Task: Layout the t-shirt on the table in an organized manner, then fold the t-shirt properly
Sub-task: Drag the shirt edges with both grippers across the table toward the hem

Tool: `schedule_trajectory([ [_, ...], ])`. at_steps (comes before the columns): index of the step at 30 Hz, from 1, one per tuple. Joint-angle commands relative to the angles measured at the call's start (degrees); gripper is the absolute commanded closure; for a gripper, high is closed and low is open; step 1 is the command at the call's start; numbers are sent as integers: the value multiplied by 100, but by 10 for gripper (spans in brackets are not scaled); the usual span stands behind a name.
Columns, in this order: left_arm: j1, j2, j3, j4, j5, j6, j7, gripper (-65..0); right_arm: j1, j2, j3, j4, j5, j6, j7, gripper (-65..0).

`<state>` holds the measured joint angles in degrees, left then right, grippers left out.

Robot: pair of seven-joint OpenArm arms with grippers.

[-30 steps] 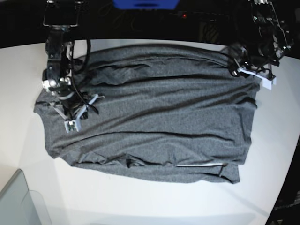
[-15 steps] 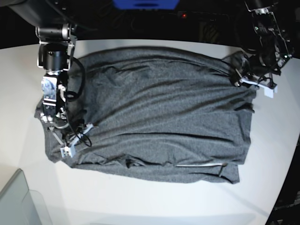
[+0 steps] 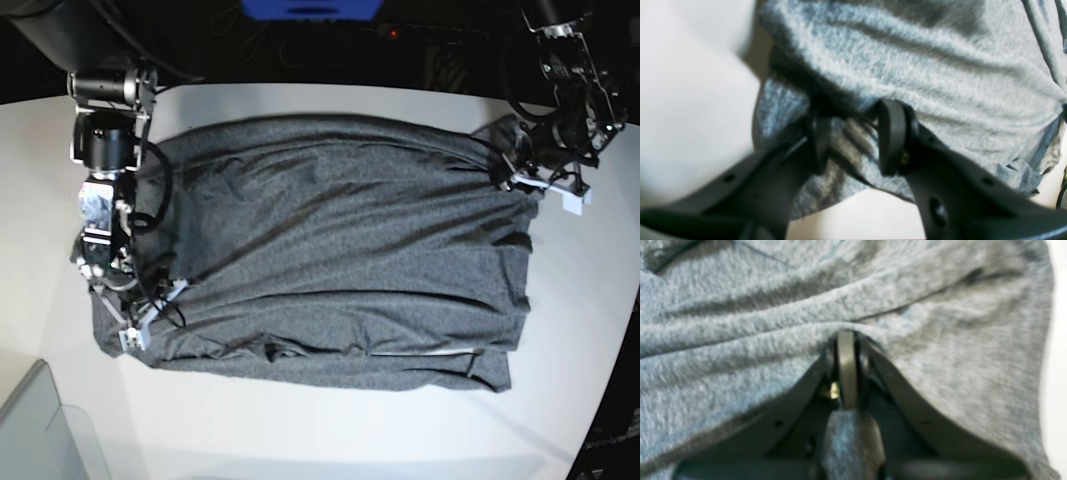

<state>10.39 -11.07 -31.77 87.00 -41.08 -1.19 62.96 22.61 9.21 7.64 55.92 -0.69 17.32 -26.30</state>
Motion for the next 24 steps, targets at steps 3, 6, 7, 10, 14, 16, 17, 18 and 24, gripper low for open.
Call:
schedule_trajectory([
  [3, 266, -23, -36, 570, 183, 97, 188, -242, -147, 41, 14, 865, 64, -22, 129, 0],
  [6, 398, 21, -344, 1238, -46, 97, 188, -242, -402, 33, -12, 1445, 64, -22, 129, 0],
  [7, 442, 13, -449, 1432, -195, 97, 188, -242, -481, 33, -21, 1595, 64, -22, 129, 0],
  [10, 477, -23, -696, 1748, -644, 97, 188, -242, -657, 41, -21, 1823, 64, -22, 129, 0],
  [14, 82, -14, -801, 1678, -714, 132, 188, -242, -709, 50, 5, 1814, 64, -22, 129, 0],
  [16, -235, 4, -555, 1414, -556, 132, 188, -242, -701, 50, -21, 1814, 64, -22, 129, 0],
  [17, -349, 21, -414, 1221, -433, 132, 152, -242, -683, 50, -21, 1806, 64, -22, 129, 0],
  [18, -490, 30, -247, 957, -274, 132, 126, -242, -674, 50, -21, 1806, 64, -22, 129, 0],
  [24, -1176, 127, 421, -625, 578, 106, -164, -242, -217, 50, -30, 1331, 64, -22, 129, 0],
])
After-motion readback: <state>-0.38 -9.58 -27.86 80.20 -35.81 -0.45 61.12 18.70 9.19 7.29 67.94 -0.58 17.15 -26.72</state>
